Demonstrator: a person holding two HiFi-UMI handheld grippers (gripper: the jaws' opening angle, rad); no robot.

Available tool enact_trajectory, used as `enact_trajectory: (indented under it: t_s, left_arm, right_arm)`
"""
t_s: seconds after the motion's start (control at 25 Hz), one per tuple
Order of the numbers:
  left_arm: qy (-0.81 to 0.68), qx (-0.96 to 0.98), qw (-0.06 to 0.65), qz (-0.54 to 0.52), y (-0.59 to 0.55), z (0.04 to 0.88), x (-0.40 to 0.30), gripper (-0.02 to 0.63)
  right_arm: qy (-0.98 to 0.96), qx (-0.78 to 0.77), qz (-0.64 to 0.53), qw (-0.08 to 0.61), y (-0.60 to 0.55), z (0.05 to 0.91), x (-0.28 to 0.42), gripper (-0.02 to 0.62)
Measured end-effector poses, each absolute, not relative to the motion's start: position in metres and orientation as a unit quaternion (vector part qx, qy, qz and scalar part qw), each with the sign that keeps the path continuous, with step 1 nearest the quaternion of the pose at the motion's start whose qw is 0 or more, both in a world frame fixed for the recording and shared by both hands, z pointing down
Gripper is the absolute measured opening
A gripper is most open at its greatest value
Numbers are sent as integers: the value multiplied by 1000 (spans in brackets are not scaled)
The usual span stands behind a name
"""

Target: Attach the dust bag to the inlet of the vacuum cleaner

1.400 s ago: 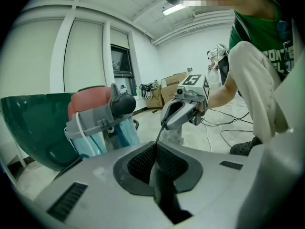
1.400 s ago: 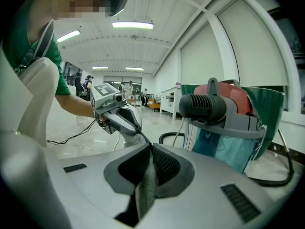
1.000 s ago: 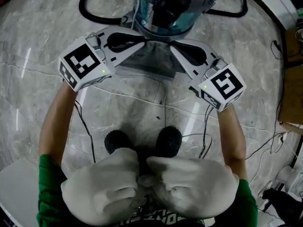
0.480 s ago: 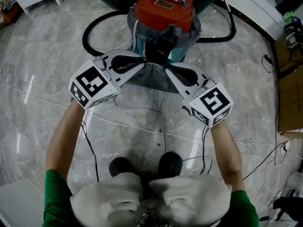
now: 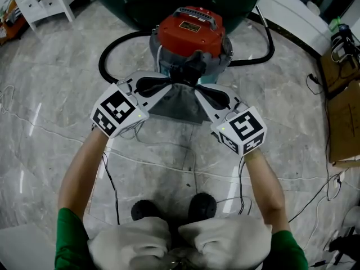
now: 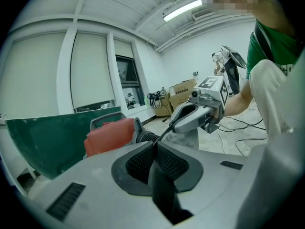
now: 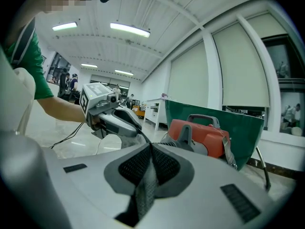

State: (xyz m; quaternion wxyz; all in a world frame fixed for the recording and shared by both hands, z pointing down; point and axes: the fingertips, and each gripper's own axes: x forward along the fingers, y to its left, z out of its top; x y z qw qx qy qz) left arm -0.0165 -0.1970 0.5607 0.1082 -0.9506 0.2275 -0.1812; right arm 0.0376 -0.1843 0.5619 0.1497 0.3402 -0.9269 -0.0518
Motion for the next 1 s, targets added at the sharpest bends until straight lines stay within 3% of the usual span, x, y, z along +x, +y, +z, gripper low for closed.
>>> enact_trajectory:
  t_s: [1.0]
  left_arm:
    - [247, -945, 114, -179, -225, 560, -6, 37]
  right_arm:
    - [-920, 366, -43, 129, -201, 561, 47, 21]
